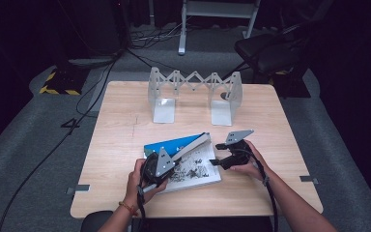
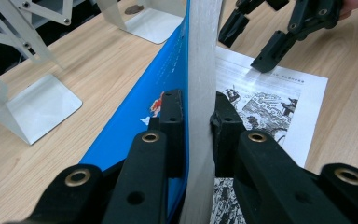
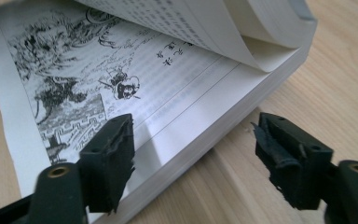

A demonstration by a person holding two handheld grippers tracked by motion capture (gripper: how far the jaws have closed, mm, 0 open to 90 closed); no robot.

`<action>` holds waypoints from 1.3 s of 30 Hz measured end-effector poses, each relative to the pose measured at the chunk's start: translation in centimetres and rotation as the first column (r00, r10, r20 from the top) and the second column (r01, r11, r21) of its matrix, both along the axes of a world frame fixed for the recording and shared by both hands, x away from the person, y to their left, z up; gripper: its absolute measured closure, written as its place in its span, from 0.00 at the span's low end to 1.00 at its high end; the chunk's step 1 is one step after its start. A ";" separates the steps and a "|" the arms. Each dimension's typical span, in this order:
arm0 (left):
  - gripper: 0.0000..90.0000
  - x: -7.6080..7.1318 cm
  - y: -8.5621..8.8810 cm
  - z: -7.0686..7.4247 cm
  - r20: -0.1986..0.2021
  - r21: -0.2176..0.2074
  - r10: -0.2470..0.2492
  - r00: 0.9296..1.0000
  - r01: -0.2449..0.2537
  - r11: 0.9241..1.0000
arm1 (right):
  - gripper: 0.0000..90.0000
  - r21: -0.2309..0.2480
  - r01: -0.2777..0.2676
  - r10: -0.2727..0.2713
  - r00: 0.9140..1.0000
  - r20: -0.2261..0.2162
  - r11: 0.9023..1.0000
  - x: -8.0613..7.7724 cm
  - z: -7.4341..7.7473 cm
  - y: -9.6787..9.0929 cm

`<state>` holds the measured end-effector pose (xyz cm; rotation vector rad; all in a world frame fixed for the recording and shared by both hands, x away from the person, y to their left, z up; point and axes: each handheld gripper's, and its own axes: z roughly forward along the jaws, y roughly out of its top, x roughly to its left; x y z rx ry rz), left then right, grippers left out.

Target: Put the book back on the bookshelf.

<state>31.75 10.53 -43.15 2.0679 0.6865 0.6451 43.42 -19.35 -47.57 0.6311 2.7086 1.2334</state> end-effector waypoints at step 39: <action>0.87 3.6 -3.9 1.0 0.098 -0.245 -0.204 0.974 0.222 0.944 | 0.40 0.166 0.137 -0.154 0.984 0.091 0.977 -1.7 9.0 -6.4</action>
